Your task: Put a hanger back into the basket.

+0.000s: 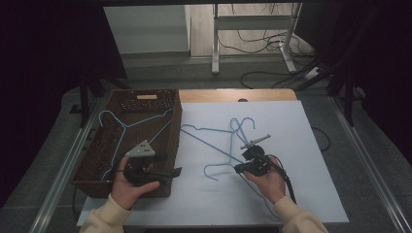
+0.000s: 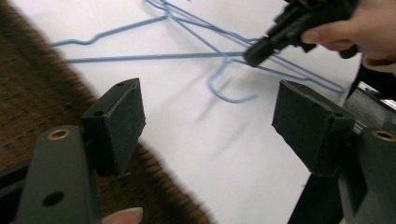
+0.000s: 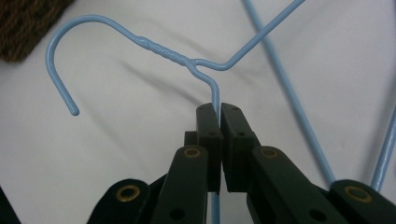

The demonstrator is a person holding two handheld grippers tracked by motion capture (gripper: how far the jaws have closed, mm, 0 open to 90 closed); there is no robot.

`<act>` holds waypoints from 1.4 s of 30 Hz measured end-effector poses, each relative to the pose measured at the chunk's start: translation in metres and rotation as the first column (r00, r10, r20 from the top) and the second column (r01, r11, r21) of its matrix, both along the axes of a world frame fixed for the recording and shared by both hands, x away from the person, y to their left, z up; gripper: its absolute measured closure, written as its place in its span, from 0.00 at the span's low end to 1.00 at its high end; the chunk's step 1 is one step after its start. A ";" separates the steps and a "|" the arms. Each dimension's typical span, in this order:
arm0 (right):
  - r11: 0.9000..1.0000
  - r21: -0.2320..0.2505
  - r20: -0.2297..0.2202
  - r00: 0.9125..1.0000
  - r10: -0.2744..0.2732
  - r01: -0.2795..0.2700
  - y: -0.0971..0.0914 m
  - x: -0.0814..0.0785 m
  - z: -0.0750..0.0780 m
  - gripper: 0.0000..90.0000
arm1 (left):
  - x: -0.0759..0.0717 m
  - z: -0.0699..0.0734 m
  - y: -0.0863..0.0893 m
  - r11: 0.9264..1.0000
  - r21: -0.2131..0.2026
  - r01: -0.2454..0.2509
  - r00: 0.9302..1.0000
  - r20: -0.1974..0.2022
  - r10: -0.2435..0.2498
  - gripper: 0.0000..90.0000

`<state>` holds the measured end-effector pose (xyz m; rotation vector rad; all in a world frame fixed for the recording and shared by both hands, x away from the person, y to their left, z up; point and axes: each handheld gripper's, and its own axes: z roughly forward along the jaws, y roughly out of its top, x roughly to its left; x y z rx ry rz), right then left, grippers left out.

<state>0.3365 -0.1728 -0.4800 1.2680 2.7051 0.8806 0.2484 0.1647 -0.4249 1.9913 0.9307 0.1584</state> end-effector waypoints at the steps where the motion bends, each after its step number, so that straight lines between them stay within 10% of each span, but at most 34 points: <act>1: 1.000 0.009 0.002 1.000 -0.009 0.009 0.000 0.002 0.000 0.97 | 0.000 0.000 -0.004 1.000 -0.003 0.003 1.000 -0.001 -0.003 0.28; 19: 0.985 0.127 0.035 0.992 -0.119 0.113 0.002 0.020 0.012 0.97 | -0.008 -0.019 -0.083 0.996 -0.048 0.077 0.995 -0.054 -0.080 0.28; 27: 0.974 0.169 0.046 0.986 -0.159 0.149 0.001 0.022 0.016 0.97 | 0.006 -0.045 -0.109 0.993 -0.091 0.082 0.982 -0.161 -0.096 0.30; 42: 0.960 0.221 0.058 0.980 -0.189 0.171 0.000 0.023 0.019 1.00 | 0.029 -0.078 -0.145 0.987 -0.156 0.049 0.965 -0.246 -0.087 0.33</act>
